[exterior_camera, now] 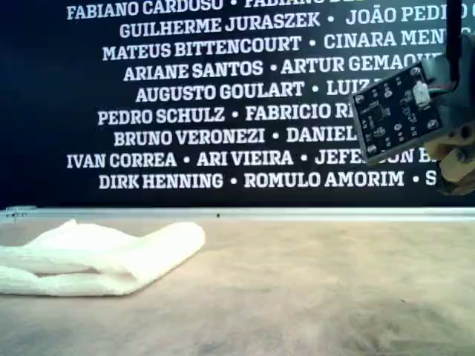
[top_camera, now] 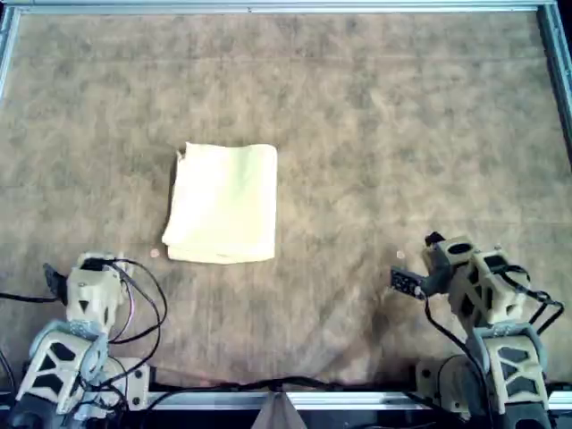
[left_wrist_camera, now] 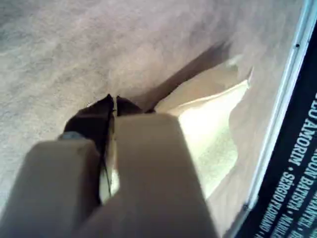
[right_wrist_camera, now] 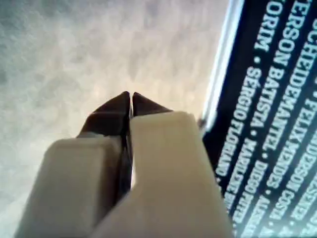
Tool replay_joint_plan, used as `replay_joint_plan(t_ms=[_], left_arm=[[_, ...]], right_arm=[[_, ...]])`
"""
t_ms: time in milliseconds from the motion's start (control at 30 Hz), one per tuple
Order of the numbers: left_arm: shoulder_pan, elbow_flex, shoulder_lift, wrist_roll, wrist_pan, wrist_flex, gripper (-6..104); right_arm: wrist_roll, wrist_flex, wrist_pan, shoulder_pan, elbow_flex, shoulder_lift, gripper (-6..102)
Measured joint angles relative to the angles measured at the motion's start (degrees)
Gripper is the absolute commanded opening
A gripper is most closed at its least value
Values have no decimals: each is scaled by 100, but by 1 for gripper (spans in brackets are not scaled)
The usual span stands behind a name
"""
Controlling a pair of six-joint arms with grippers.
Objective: Fold a cloth
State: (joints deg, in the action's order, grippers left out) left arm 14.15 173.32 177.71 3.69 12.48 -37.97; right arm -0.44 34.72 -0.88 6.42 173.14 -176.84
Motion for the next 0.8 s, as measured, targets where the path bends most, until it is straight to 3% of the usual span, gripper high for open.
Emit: replay_joint_plan(t_ms=[100,167,267,467,800], left_arm=[[-255,0,0,9,-396,-105,-1],[-360,0,0,9,-519,-396,-1],[-439,0,0,9,-527,-896,-1],[-448,0,9,0,-527,-1055,-1],[-448,0,-26,0,-563,-1063,-1]], right_arm=[[0,0,0,-316,0,0,0],[35,0,-9,-439,0,0,0],[35,88,-18,-483,0,0,0],[18,1362,9,-483,0,0,0],[18,1389,9,-483,0,0,0]])
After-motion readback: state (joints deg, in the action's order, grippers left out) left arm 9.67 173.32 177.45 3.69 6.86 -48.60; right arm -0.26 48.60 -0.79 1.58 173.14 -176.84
